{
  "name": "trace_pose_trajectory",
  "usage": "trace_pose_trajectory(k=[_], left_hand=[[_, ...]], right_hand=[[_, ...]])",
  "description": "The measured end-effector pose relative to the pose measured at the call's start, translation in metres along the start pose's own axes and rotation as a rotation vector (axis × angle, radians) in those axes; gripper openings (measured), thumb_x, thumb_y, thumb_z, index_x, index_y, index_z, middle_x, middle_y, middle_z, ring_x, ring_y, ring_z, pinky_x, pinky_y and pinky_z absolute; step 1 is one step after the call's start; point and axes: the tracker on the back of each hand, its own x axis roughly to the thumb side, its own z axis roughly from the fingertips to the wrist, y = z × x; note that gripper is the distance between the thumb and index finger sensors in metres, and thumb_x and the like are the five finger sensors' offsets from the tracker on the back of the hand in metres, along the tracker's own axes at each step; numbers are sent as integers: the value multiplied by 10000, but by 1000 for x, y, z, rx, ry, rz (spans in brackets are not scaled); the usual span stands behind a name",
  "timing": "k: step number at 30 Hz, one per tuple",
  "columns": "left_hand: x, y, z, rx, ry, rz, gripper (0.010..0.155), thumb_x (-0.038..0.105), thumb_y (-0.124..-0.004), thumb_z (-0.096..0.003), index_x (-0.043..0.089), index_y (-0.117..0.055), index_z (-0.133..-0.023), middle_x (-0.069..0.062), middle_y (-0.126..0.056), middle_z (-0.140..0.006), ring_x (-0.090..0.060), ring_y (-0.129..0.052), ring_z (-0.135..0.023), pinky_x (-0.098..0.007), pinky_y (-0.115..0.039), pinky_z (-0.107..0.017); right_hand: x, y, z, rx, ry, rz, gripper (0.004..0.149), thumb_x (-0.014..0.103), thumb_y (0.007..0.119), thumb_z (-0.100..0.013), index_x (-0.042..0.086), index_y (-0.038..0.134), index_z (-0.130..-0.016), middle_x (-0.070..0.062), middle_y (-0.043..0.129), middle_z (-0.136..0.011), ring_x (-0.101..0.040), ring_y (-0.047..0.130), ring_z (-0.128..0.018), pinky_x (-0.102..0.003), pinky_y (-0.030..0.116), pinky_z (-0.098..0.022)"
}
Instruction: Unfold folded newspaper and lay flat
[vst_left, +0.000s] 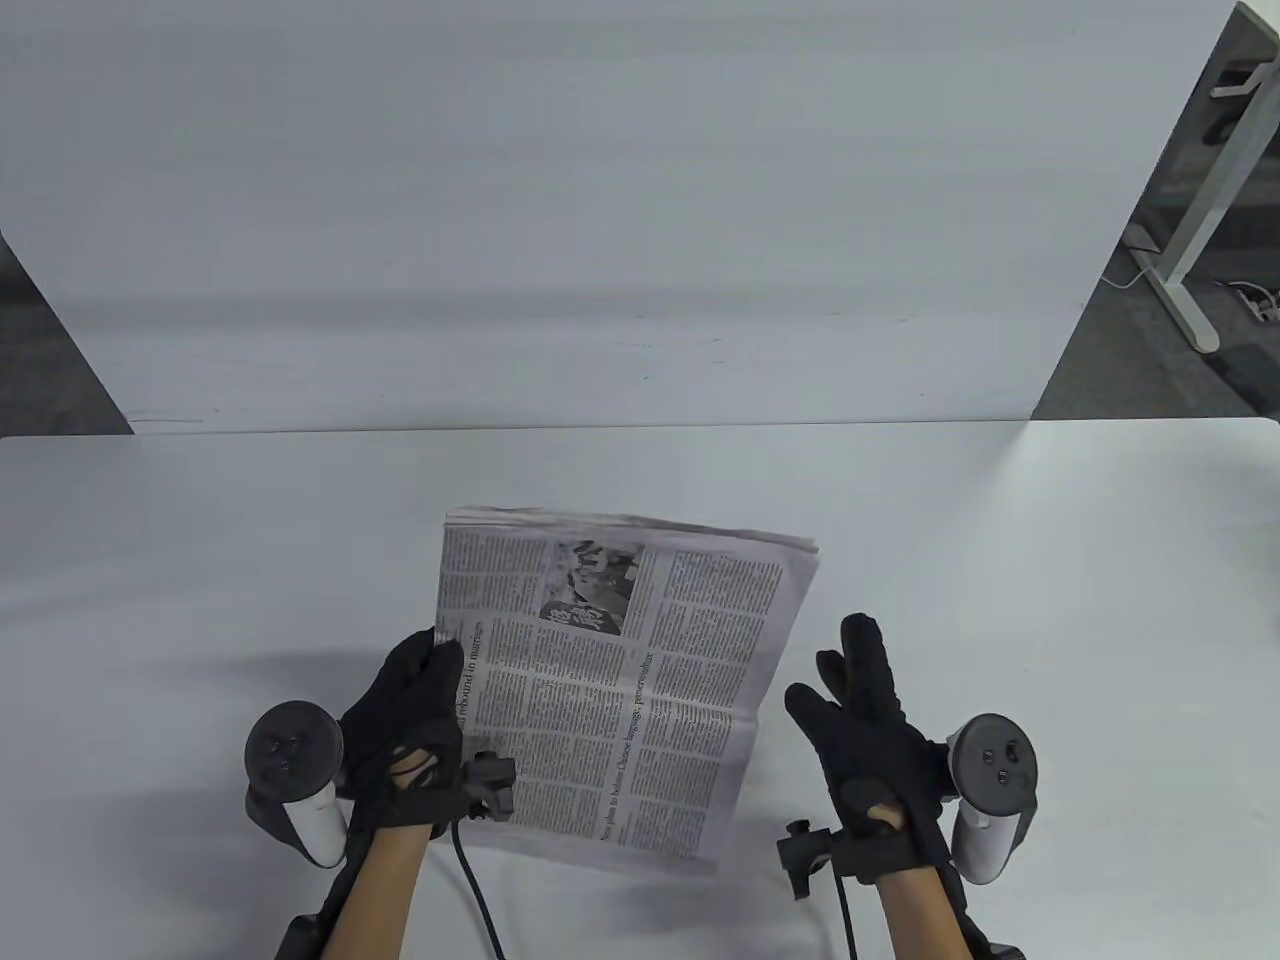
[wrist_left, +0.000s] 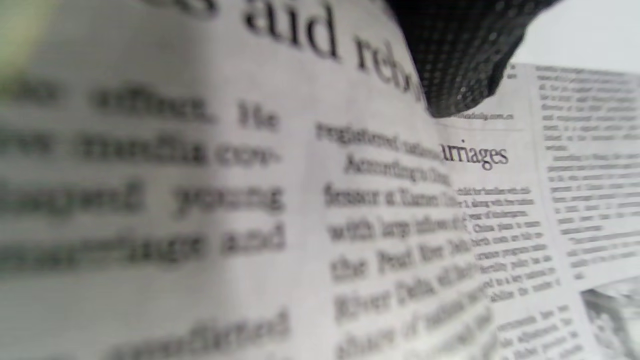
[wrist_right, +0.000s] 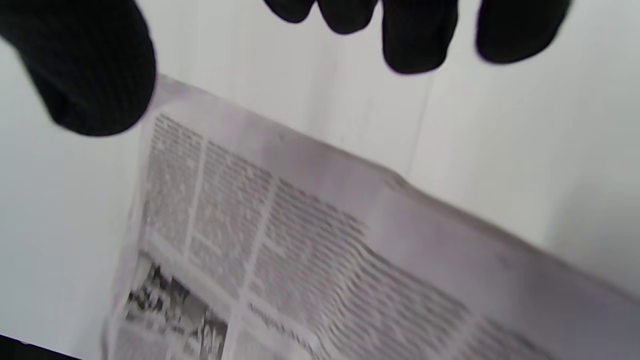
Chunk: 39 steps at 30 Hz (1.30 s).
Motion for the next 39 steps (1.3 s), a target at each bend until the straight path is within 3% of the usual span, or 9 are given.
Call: trace_pose_trajectory(k=[6,11,13,16,19,21,30,34,39], left_hand=[[-10,-15,1,-121,60,116,371,347,-847,-455,210,-935,-789,-52,-1072,-528,-199,-1173,-245,-445,-921,-391],[-13,-21,0,-177,82,132,372,350,-845,-458,220,-928,-797,-50,-1070,-551,-199,-1174,-265,-446,-917,-405],[-12,-21,0,-166,75,126,380,347,-845,-461,211,-924,-807,-59,-1069,-575,-221,-1172,-296,-468,-903,-425],[-1,-17,1,-138,-44,-1,560,434,-857,-455,214,-791,-965,-115,-959,-850,-382,-1099,-592,-573,-777,-577],[16,-18,6,-167,-277,-218,730,516,-846,-453,295,-576,-1095,-129,-585,-1159,-561,-715,-1000,-688,-520,-729],[27,-26,10,-269,-433,-311,759,532,-831,-455,338,-511,-1115,-116,-393,-1221,-580,-464,-1103,-709,-406,-766],[47,-101,67,-711,-820,-717,825,632,-839,-401,446,-449,-1103,-78,-233,-1224,-518,-262,-1143,-702,-333,-789],[45,-129,91,-742,-934,-823,804,628,-843,-391,472,-469,-1085,-66,-233,-1216,-501,-281,-1142,-688,-357,-792],[48,-134,100,-660,-1025,-700,562,484,-902,-403,393,-824,-952,-96,-431,-1194,-481,-443,-1126,-676,-449,-776]], right_hand=[[-35,22,-10,290,201,-112,1021,574,903,-402,46,373,-1097,-304,509,-1125,-566,800,-883,-600,777,-578],[-48,32,-15,440,264,-319,520,292,867,-476,118,773,-956,-194,961,-872,-395,1091,-607,-454,944,-397],[-44,33,-14,466,245,-327,476,263,830,-495,126,785,-948,-179,980,-855,-376,1103,-588,-430,956,-378],[-37,31,-12,425,227,-340,472,271,800,-505,115,780,-950,-180,979,-852,-370,1112,-568,-413,965,-358],[-36,25,-10,353,245,-414,475,279,771,-524,116,751,-970,-184,951,-882,-373,1101,-591,-410,964,-373],[-39,21,-9,289,267,-469,479,285,754,-533,119,732,-982,-185,934,-898,-379,1094,-604,-412,962,-384],[-58,2,-3,90,407,-625,489,300,702,-558,148,665,-1022,-179,884,-946,-400,1070,-643,-411,959,-421],[-64,1,-3,77,444,-625,489,300,700,-560,147,663,-1023,-183,883,-947,-399,1069,-645,-414,957,-424],[-65,4,-1,78,464,-635,493,302,696,-560,139,656,-1024,-181,882,-946,-399,1068,-646,-410,959,-422]])
